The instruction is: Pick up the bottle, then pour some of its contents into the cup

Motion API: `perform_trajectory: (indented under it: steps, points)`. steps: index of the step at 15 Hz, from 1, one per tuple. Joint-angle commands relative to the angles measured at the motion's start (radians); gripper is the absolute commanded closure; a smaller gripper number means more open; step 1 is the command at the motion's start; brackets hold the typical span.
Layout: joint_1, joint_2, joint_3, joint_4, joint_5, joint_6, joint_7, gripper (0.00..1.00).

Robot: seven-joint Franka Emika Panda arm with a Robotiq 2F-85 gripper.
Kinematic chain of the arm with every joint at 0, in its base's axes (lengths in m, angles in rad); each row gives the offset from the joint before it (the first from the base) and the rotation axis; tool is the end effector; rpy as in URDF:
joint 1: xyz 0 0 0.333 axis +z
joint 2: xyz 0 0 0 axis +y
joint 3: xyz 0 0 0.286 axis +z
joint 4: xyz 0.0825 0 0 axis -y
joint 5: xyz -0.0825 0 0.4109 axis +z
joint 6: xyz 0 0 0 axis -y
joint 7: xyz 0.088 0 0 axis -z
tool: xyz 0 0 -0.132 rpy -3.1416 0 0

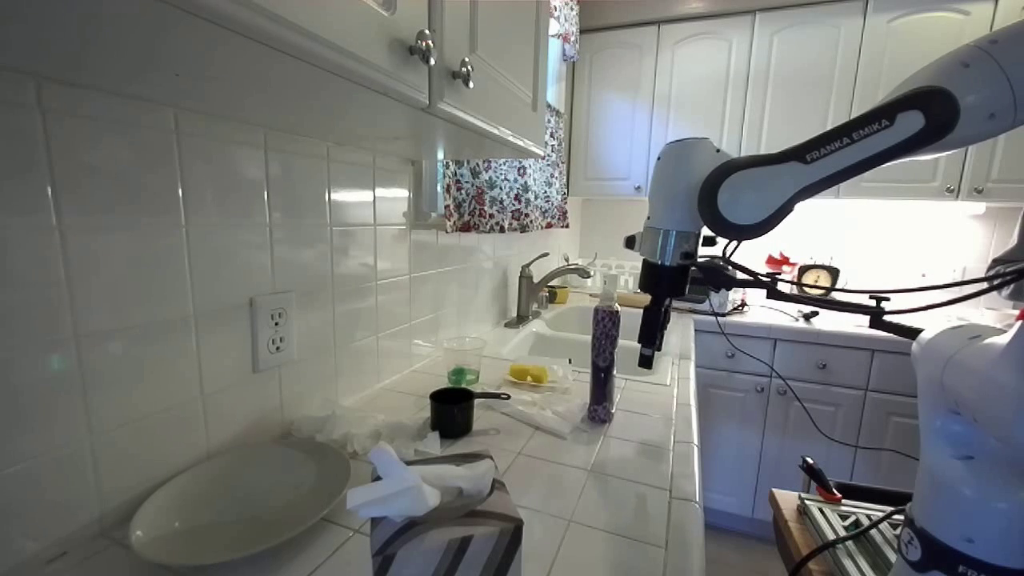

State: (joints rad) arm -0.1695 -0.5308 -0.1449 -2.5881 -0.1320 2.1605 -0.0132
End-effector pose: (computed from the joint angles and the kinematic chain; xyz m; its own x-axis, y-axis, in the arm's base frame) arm 0.4079 -0.1356 0.3778 0.9722 -0.2122 0.0987 -0.2174 -0.9751 0.0446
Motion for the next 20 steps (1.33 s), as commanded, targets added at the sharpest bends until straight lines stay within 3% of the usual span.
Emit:
perform_trajectory:
  steps: [1,8,12,20]
  points:
    - [-0.059,0.066,0.083,0.007,-0.061,0.073,0.211,0.0]
    - [-0.141,0.125,0.219,0.01,-0.201,0.118,0.682,0.0]
    - [-0.172,0.149,0.258,0.011,-0.37,0.192,0.861,0.0]
    - [-0.154,0.213,0.242,0.028,-0.608,0.232,1.077,0.0]
